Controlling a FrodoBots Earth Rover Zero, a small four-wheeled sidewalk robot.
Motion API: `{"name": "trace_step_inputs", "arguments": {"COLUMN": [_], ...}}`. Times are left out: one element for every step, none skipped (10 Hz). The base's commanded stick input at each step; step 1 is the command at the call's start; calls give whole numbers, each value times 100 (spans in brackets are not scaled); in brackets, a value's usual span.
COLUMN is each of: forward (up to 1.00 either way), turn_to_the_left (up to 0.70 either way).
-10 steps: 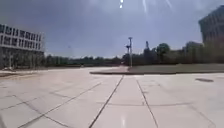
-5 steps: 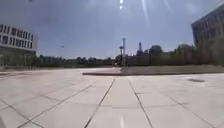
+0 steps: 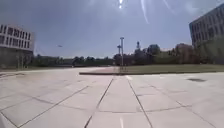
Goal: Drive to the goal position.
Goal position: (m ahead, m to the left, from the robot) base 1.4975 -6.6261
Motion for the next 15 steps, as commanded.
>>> {"name": "trace_step_inputs", "arguments": {"forward": [0,0,0,0,0,7,18,67,70,70,70,70,70,70,70], "turn_to_the_left": [-70,-70,-70,-70,-70,-48,-9,0,0,0,-5,-25,-35,-35,-35]}}
